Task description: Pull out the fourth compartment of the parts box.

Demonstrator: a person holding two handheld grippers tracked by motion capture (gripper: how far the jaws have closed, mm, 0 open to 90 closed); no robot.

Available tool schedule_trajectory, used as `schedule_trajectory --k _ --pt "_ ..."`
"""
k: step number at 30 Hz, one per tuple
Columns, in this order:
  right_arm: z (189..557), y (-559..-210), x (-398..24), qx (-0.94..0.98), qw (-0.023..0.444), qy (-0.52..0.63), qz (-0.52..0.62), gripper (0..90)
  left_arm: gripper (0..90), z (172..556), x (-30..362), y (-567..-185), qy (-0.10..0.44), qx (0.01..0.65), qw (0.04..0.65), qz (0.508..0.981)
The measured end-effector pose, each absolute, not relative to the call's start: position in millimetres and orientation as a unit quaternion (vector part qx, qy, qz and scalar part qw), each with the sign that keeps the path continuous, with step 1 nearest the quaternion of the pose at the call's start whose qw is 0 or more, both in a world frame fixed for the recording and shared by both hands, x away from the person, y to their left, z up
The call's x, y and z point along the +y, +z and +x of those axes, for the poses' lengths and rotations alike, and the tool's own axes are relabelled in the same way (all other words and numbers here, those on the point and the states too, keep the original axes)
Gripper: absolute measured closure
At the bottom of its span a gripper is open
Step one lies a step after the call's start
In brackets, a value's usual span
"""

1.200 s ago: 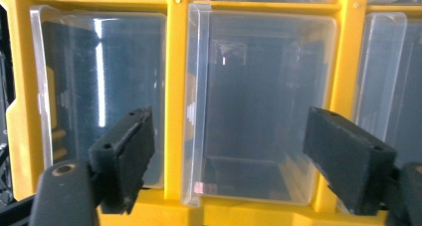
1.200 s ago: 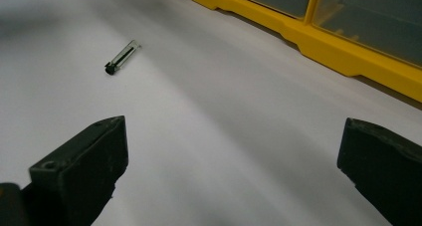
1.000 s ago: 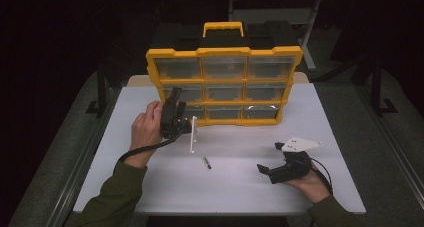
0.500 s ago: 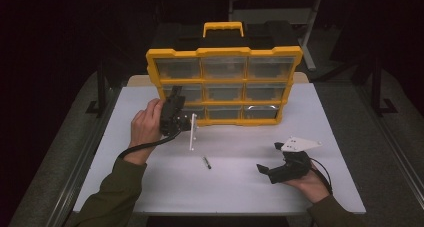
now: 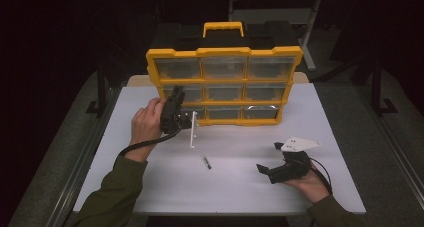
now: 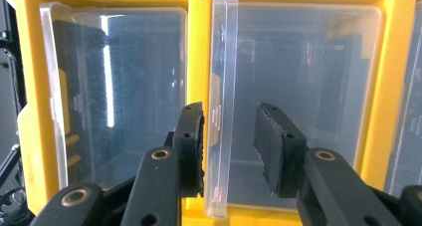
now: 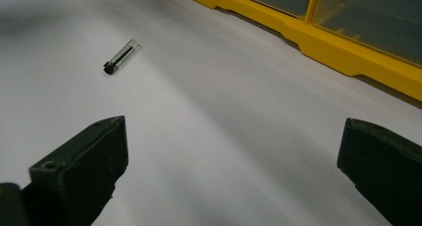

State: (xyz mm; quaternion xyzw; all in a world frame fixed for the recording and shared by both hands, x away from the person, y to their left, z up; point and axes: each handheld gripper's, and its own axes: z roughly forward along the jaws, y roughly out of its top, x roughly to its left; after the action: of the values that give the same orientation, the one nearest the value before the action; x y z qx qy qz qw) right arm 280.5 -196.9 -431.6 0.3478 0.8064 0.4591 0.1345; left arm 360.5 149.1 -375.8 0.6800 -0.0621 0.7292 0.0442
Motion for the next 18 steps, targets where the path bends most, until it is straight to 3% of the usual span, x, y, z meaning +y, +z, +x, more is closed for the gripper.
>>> schedule_trajectory --k 18 --pt "280.6 -431.6 -197.4 0.806 0.136 0.459 0.348 0.0 77.1 365.7 147.6 -373.1 0.733 -0.054 0.046 0.677"
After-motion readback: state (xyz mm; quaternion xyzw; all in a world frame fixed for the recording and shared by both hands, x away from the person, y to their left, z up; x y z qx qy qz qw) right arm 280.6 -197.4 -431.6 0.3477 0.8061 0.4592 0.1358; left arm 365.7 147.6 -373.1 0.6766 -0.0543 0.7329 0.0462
